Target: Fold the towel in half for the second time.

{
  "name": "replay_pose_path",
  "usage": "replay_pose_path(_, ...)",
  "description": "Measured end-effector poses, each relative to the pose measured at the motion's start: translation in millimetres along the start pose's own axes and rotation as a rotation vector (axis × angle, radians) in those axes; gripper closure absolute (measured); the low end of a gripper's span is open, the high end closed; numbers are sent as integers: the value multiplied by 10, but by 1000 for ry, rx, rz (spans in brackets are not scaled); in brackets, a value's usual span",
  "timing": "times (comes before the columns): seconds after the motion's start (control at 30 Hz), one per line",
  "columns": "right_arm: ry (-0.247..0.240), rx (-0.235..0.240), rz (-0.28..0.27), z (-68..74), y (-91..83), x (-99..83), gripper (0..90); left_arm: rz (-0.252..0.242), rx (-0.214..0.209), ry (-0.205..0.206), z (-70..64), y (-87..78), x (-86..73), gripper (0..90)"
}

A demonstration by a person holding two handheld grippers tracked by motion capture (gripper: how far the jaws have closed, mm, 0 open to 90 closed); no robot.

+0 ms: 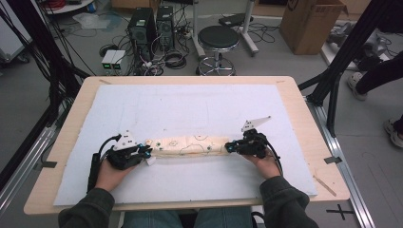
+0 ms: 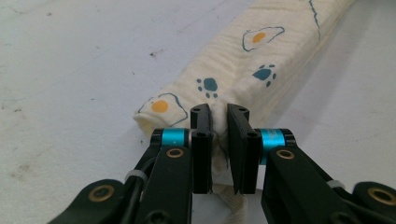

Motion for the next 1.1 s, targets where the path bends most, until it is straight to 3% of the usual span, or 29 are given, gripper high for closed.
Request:
replay_pose_path(0.2,9,-5,-22,20,-35,-35,760,-12,-22,-21,-21,-42,-17,700)
replay_pose_path(0.47,10,9,-69,77,-144,-61,629,-62,-90,-46,-55,-156,20,542)
replay_pose_path(0.53,11,19,-85,89,-170,-57,592,-64,-88,-36,-40,-192,19,519)
replay_pose_path(0.73,7,27,-121,112,-259,-36,554,-101,-89,-56,0,-260,50,479)
replay_pose_path(0.87,-1,25,-138,97,-286,22,552,-127,-81,-61,24,-266,149,500)
replay_pose_path(1.03,-11,10,-128,76,-219,206,561,-121,-92,-42,-10,-132,340,647)
replay_pose_path(1.1,-33,-5,-117,70,-152,291,570,-115,-97,-14,-56,-41,410,692)
Point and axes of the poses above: each handheld gripper's, and its own axes: y roughly forward along the jaws, x roughly out of its top, z roughly to its left, the point moved 4 cm from there along y, roughly forward along the jaws, and after that the axes turned 3 degrees about z, right-handed, at the moved point
